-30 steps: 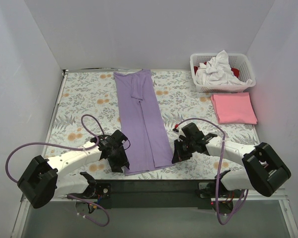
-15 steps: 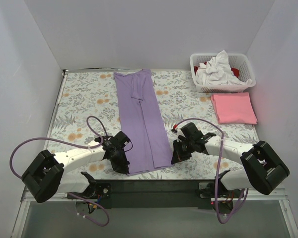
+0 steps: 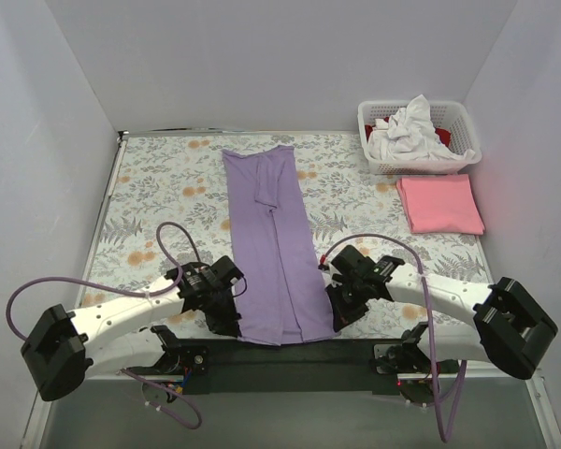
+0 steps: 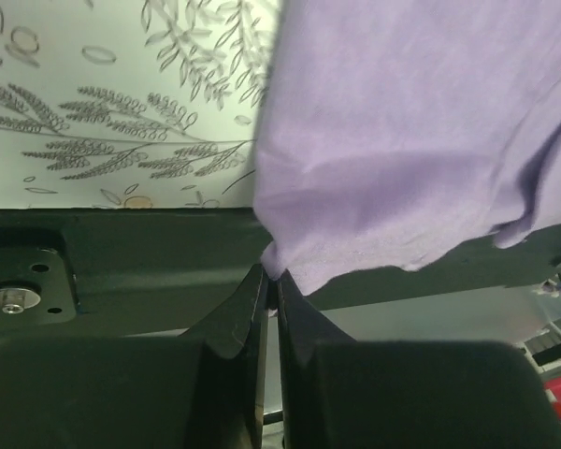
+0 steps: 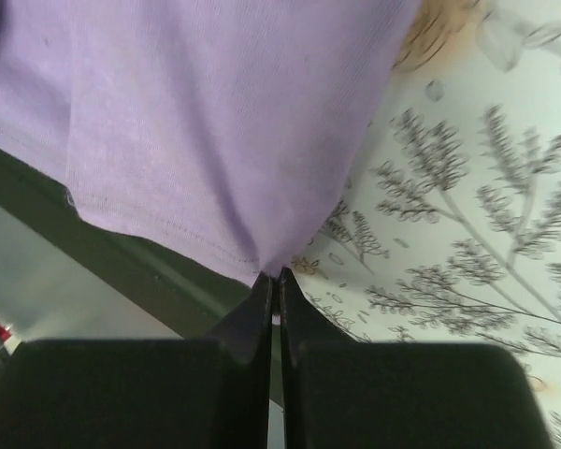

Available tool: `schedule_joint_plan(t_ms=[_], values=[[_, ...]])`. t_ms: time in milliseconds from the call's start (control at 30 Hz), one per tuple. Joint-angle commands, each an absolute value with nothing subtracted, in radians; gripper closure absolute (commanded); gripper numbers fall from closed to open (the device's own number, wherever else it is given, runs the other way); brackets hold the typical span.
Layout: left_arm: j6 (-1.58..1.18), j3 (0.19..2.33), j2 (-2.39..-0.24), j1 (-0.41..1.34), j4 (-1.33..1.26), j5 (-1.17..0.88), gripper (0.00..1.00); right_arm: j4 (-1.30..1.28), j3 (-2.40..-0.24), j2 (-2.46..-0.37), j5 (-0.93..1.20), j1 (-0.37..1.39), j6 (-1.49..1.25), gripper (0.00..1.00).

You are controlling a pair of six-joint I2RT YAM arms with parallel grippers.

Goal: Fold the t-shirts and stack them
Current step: Fold the tshirt

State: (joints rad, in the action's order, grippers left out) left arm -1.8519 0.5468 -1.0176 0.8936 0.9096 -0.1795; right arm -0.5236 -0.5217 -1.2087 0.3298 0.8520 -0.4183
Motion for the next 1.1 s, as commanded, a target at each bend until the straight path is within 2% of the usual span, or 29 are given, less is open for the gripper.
schedule_joint_plan(t_ms=[0, 200, 433, 600, 1067], values=[[-1.83, 0.641, -1.113, 0.861, 0.888, -0.1, 1.0, -0.594, -0.647, -1.264, 0.198, 0.841, -0.382, 0.99], [-1.697, 0.744, -1.219, 0.663, 0.743, 0.035, 1.0, -0.581, -0.885, -1.405, 0.095, 0.766, -0.281, 0.99], [-1.542, 0.913, -1.339, 0.546, 0.631, 0.184, 1.0, -0.546, -1.095, -1.546, 0.113, 0.64, -0.193, 0.99], [-1.486, 0.994, -1.458, 0.459, 0.56, 0.207, 1.0, -0.496, -1.227, -1.655, 0.1, 0.58, -0.153, 0.99], [-1.373, 1.131, -1.638, 0.38, 0.416, 0.252, 1.0, -0.437, -1.445, -1.851, 0.144, 0.503, -0.103, 0.99]])
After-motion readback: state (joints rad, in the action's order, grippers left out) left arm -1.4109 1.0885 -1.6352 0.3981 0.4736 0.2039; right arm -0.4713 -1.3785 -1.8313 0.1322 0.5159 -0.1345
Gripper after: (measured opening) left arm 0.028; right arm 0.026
